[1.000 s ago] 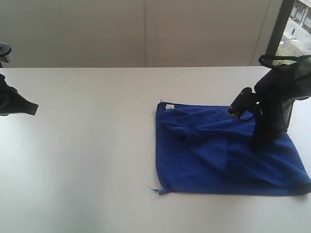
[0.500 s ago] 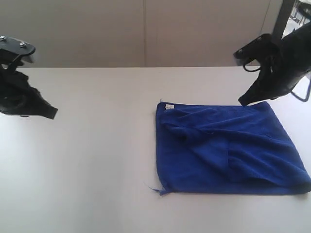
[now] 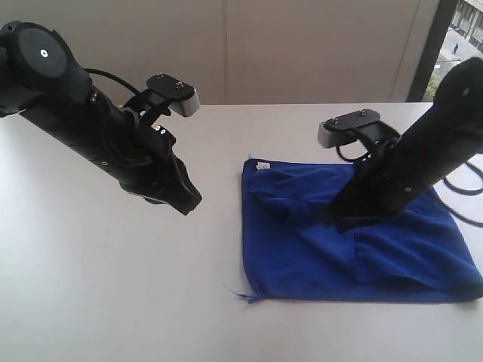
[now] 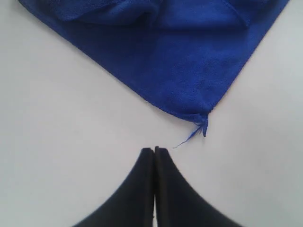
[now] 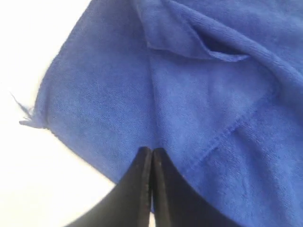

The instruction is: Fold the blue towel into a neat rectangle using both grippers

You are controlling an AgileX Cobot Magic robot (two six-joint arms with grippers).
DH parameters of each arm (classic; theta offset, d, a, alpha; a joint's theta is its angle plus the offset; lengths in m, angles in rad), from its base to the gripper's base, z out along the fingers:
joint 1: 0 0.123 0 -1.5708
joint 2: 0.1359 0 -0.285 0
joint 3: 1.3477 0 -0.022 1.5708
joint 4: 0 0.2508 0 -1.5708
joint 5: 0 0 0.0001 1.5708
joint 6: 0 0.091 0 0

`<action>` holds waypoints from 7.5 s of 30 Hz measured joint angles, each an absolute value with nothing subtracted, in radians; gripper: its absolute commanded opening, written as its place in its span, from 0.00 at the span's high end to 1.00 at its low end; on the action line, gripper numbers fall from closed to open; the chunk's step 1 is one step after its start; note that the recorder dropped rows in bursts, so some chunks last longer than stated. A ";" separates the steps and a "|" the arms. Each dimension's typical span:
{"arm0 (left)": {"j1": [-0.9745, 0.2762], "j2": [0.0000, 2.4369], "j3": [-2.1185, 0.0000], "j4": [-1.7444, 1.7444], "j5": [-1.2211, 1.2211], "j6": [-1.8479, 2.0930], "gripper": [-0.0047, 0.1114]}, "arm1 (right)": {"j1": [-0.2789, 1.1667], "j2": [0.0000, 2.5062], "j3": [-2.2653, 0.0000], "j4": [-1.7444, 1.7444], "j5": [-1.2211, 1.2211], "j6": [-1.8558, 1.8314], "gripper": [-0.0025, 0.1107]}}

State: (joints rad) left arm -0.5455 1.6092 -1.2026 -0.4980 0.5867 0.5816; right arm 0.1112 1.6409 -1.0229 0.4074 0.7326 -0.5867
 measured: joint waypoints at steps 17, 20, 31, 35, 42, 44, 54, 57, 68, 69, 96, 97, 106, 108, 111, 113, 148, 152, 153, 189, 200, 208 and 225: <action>-0.545 1.609 -1.207 -0.498 0.585 0.599 0.96 | 0.356 1.852 -0.969 0.432 0.476 -0.575 0.98; -0.545 1.609 -1.207 -0.498 0.585 0.603 0.96 | 0.369 1.859 -0.969 0.432 0.467 -0.575 0.98; -0.545 1.609 -1.207 -0.498 0.585 0.619 0.96 | 0.437 1.859 -0.969 0.432 0.453 -0.575 0.98; -0.545 1.609 -1.207 -0.498 0.593 0.621 0.96 | 0.461 1.859 -0.969 0.432 0.434 -0.565 0.98; -0.545 1.609 -1.207 -0.491 0.623 0.625 0.96 | 0.466 1.859 -0.969 0.378 0.365 -0.540 0.98; -0.545 1.609 -1.207 -0.483 0.632 0.625 0.96 | 0.466 1.859 -0.969 0.246 0.372 -0.444 0.98; -0.545 1.609 -1.207 -0.478 0.597 0.625 0.96 | 0.483 1.855 -0.969 -0.006 0.425 -0.242 0.98; -0.545 1.609 -1.207 -0.478 0.593 0.625 0.96 | 0.541 1.855 -0.969 -0.009 0.426 -0.242 0.98; -0.545 1.609 -1.207 -0.478 0.593 0.626 0.96 | 0.669 1.852 -0.969 -0.009 0.414 -0.211 0.98; -0.545 1.609 -1.207 -0.478 0.593 0.626 0.96 | 0.670 1.846 -0.969 -0.007 0.423 -0.209 0.98; -0.703 1.858 -1.412 -0.760 0.362 1.083 0.96 | 0.078 1.708 -1.144 0.021 0.631 -0.269 0.98; -0.713 1.887 -1.446 -0.760 0.373 1.087 0.96 | 0.057 1.743 -1.171 0.082 0.665 -0.329 0.98; -0.783 2.100 -1.658 -0.484 0.462 1.093 0.95 | -0.014 1.943 -1.329 0.219 0.796 -0.489 0.98; -0.793 2.127 -1.683 -0.437 0.470 1.080 0.89 | -0.014 1.958 -1.332 0.223 0.785 -0.499 0.98; -0.797 2.152 -1.704 -0.395 0.487 1.067 0.73 | -0.016 1.973 -1.334 0.219 0.767 -0.505 0.98; -0.797 2.154 -1.707 -0.375 0.490 1.063 0.58 | -0.017 1.987 -1.334 0.215 0.745 -0.507 0.98; -0.804 2.190 -1.715 -0.244 0.454 1.057 0.82 | -0.017 2.072 -1.340 0.211 0.677 -0.507 0.98; -0.804 2.179 -1.715 -0.191 0.544 1.055 0.82 | -0.017 2.074 -1.340 0.211 0.675 -0.507 0.98; -0.804 2.177 -1.715 -0.178 0.568 1.055 0.82 | -0.017 2.074 -1.340 0.211 0.675 -0.507 0.98; -0.807 2.101 -1.715 0.000 0.815 1.001 0.33 | -0.017 2.059 -1.392 0.209 0.694 -0.498 0.98; -0.862 2.090 -1.715 -0.008 0.662 1.025 0.33 | -0.042 2.099 -1.603 0.075 0.827 -0.401 0.98; -0.868 2.150 -1.715 -0.010 0.534 1.030 0.33 | -0.052 2.195 -1.633 0.069 0.862 -0.393 0.98; -0.868 2.195 -1.715 -0.008 0.460 1.030 0.48 | -0.052 2.195 -1.633 0.069 0.845 -0.393 0.98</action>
State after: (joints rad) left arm -0.8679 2.1947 -1.7150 -0.0081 0.4603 1.0303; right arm -0.0519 2.1949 -1.6330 0.0694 0.8447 -0.3930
